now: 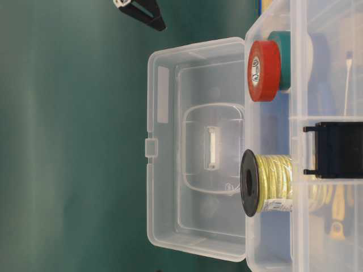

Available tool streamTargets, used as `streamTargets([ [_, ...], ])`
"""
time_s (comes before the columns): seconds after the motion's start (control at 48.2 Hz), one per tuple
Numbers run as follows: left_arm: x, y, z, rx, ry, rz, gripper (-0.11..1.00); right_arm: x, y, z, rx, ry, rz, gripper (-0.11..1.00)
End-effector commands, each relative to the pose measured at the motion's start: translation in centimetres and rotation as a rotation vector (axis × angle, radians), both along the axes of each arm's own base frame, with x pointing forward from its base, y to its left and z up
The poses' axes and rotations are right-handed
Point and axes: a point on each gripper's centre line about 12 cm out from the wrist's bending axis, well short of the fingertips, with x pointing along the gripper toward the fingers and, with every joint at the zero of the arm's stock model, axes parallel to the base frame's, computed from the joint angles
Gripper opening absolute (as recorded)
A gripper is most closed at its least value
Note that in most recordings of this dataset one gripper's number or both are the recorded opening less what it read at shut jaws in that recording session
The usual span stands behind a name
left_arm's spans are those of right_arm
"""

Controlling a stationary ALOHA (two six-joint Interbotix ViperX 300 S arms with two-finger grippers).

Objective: Open the tool box with both arms.

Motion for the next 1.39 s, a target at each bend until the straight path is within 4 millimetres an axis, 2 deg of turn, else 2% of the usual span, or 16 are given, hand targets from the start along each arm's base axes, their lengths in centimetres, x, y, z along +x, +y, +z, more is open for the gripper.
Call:
streamTargets([
  [0.0,-0.2,-0.1,0.6,0.008,-0.012,0.004,0.9,-0.1,0.0,0.7,-0.005,-0.019,-0.007,0.86],
  [0.124,0.1,-0.7,0.5,-0.009,-0.012,-0.018,0.9,0.4,0.7,0.4,0.019,-0.008,0.017,0.86],
  [0.311,1.5,-3.7,0.1,-0.062,-0.016,-0.121,0.9,1.8,3.6,-0.2,0.06,0.014,0.114,0.86],
  [0.456,2.5,-7.2,-0.1,-0.08,0.0,-0.258,0.9,2.7,6.8,-0.2,0.076,0.006,0.215,0.86],
  [0.643,2.9,-12.2,0.6,-0.071,-0.023,-0.453,0.9,3.3,11.2,0.1,0.082,-0.015,0.362,0.86],
  [0.892,2.5,-16.1,0.6,-0.074,-0.045,-0.616,0.9,4.1,16.2,-0.3,0.124,0.012,0.543,0.86],
  [1.016,2.5,-17.3,0.0,-0.073,-0.025,-0.676,0.9,4.5,17.5,-0.5,0.131,0.021,0.59,0.86],
  [1.162,2.4,-18.1,0.2,-0.062,-0.028,-0.714,0.9,4.4,17.7,-0.6,0.131,0.027,0.597,0.86],
  [1.369,0.8,-18.7,0.2,-0.056,-0.035,-0.74,0.9,2.0,18.2,-0.8,0.128,0.041,0.609,0.86],
])
